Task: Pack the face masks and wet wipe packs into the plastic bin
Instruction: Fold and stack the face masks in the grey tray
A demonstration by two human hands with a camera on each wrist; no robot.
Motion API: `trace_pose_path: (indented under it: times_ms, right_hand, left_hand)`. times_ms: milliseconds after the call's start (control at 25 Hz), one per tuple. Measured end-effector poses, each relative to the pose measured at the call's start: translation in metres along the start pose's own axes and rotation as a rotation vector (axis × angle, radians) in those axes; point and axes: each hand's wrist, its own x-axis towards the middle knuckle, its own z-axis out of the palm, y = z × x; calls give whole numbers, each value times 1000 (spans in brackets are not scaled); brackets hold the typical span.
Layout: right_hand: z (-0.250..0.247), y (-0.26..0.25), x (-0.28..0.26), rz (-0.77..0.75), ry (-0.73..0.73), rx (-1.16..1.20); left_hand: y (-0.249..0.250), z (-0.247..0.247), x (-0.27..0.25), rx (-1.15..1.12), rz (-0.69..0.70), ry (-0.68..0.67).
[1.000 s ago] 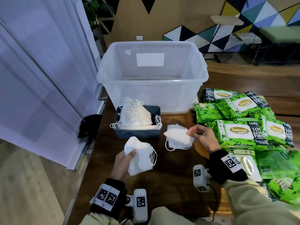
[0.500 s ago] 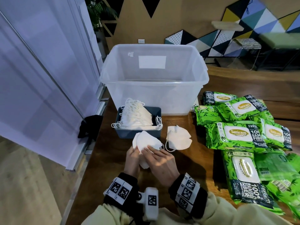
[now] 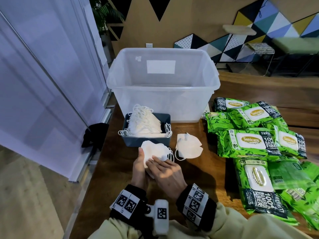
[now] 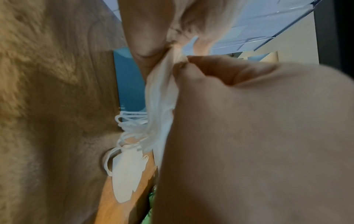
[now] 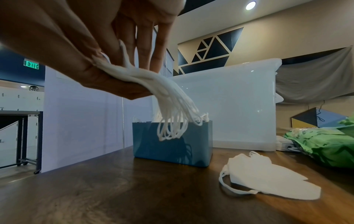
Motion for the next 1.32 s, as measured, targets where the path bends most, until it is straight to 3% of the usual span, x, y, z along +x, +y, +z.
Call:
trace_pose_path:
  times_ms: [120,200,280,320,400,480,520,600,840,960,1080,1200,1320]
  right_hand:
    - [-1,-3,2,-23,3,6]
    - [-2,-1,1,-39,37,146]
    - [-3,13,0,43,69,324]
    - [-3,27,-1,177,77,392]
    - [2,75,-9,612,4,442]
    - [11,134,-21,1041,-197,308]
    - [15,156,-28,1176,-324,237]
    - [24,183,-34,1300,-516,179]
    - [31,191,-30,1182,-655,48]
    - [16,182,-29,1176,-470,274]
    - [-18,157,-24,931,-307,485]
    - [-52,128,-15,812,-267,682]
    - [-75,112,-10,806,-264,792]
  left_hand:
    - [-2,-5,0,135,80,38]
    - [-3,-14,3,179,125,65]
    - [2,-20,4,178,139,72]
    - [7,-21,4,174,133,78]
    - [15,-24,5,164,130,90]
    - [19,-28,7,164,121,102]
    - [19,-30,7,171,112,101]
    - [19,-31,9,193,81,95]
    - [19,-27,12,217,53,-25]
    - [22,-26,12,209,64,-85]
    - [25,-26,12,206,65,-129]
    - [28,-21,12,245,51,-139]
    - [29,-17,10,259,59,-184]
